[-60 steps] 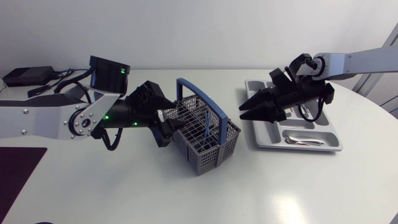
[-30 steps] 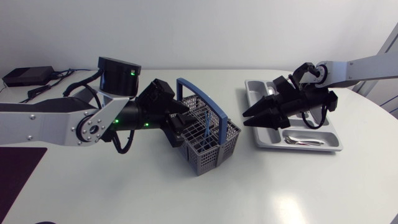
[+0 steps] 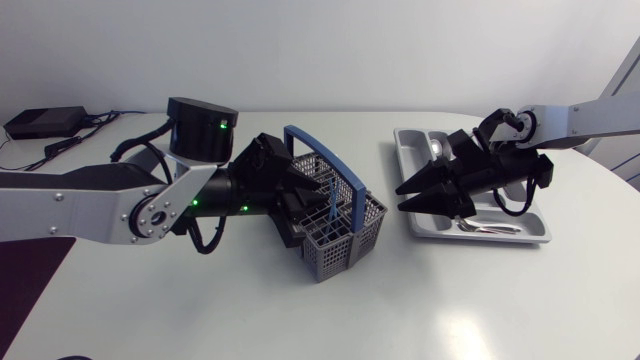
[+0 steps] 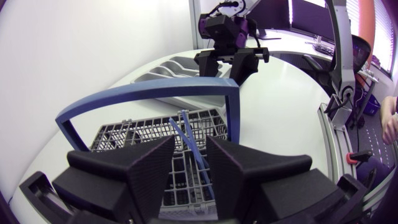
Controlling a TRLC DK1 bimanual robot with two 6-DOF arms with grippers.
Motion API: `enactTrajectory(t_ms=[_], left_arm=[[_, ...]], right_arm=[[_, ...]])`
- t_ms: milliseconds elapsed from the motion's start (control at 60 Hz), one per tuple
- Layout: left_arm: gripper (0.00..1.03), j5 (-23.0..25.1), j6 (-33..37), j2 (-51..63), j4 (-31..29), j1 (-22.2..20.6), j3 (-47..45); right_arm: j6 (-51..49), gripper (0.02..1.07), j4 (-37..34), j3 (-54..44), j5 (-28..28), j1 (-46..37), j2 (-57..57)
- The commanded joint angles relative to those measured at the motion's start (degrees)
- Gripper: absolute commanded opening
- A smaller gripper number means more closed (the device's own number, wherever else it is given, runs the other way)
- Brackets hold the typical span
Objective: Unload the cutlery basket into the drawer organizer.
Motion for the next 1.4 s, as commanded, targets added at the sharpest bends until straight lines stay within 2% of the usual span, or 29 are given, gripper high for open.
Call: enactTrajectory(t_ms=[0, 117, 317, 433, 650, 1383], left_arm=[[0.42, 1.1, -2.4, 2.3, 0.6, 0.8, 0.8], [0.42, 5.6, -4.5, 4.5, 0.6, 2.4, 2.2], [0.43, 9.2, -7.1, 6.8, 0.7, 5.1, 4.5], [0.48, 12.3, -9.7, 8.1, 1.0, 6.7, 6.2], [0.49, 17.8, -12.2, 9.8, 1.0, 7.8, 8.6], [0.48, 18.4, -13.6, 12.9, 3.8, 6.4, 9.9]], right_arm=[[-2.2, 0.72, -1.0, -1.5, -0.9, -0.4, -1.4], [-2.5, 0.72, -1.0, -1.7, -0.9, -0.6, -1.3], [-2.9, 0.72, -1.0, -1.9, -0.9, -0.9, -1.2], [-3.1, 0.72, -1.1, -1.9, -0.9, -1.1, -1.1], [-3.1, 0.72, -1.1, -1.5, -0.9, -1.4, -0.7], [-4.3, 0.72, -1.4, -2.1, -1.0, -2.5, 0.2]])
